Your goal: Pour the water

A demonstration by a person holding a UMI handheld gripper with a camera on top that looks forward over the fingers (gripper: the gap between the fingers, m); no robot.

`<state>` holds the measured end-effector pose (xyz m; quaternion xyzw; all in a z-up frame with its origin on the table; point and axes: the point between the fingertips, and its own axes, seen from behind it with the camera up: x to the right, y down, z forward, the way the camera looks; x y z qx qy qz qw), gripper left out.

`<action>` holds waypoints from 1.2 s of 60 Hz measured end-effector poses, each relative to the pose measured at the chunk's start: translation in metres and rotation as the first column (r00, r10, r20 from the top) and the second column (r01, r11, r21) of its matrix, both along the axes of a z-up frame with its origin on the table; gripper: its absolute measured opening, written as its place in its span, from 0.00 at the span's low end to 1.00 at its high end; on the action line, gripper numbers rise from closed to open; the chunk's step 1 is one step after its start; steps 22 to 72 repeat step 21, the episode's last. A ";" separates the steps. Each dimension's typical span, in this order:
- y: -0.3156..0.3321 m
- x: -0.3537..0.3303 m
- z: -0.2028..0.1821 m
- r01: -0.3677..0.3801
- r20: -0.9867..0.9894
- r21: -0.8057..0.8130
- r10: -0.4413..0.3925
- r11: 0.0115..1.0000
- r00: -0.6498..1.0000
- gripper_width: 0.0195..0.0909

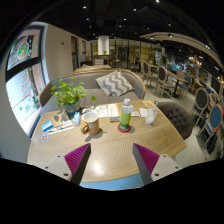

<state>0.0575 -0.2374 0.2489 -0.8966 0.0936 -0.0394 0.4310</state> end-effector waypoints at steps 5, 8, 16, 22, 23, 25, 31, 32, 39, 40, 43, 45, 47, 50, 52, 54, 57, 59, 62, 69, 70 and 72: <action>-0.010 -0.001 0.001 0.008 0.009 -0.001 -0.008 1.000 1.000 0.92; -0.013 -0.002 0.001 0.012 0.010 -0.003 -0.012 1.000 1.000 0.92; -0.016 0.002 0.005 0.018 0.051 0.004 -0.018 1.000 0.999 0.92; -0.018 -0.003 0.004 0.002 0.054 -0.006 -0.002 1.000 0.999 0.92; -0.018 -0.003 0.004 0.002 0.054 -0.006 -0.002 1.000 0.999 0.92; -0.018 -0.003 0.004 0.002 0.054 -0.006 -0.002 1.000 0.999 0.92; -0.018 -0.003 0.004 0.002 0.054 -0.006 -0.002 1.000 0.999 0.92; -0.018 -0.003 0.004 0.002 0.054 -0.006 -0.002 1.000 0.999 0.92; -0.018 -0.003 0.004 0.002 0.054 -0.006 -0.002 1.000 0.999 0.92; -0.018 -0.003 0.004 0.002 0.054 -0.006 -0.002 1.000 0.999 0.92; -0.018 -0.003 0.004 0.002 0.054 -0.006 -0.002 1.000 0.999 0.92; -0.018 -0.003 0.004 0.002 0.054 -0.006 -0.002 1.000 0.999 0.92; -0.018 -0.003 0.004 0.002 0.054 -0.006 -0.002 1.000 0.999 0.92; -0.018 -0.003 0.004 0.002 0.054 -0.006 -0.002 1.000 0.999 0.92; -0.018 -0.003 0.004 0.002 0.054 -0.006 -0.002 1.000 0.999 0.92; -0.018 -0.003 0.004 0.002 0.054 -0.006 -0.002 1.000 0.999 0.92; -0.018 -0.003 0.004 0.002 0.054 -0.006 -0.002 1.000 0.999 0.92; -0.018 -0.003 0.004 0.002 0.054 -0.006 -0.002 1.000 0.999 0.92; -0.018 -0.003 0.004 0.002 0.054 -0.006 -0.002 1.000 0.999 0.92; -0.018 -0.003 0.004 0.002 0.054 -0.006 -0.002 1.000 0.999 0.92; -0.018 -0.003 0.004 0.002 0.054 -0.006 -0.002 1.000 0.999 0.92; -0.018 -0.003 0.004 0.002 0.054 -0.006 -0.002 1.000 0.999 0.92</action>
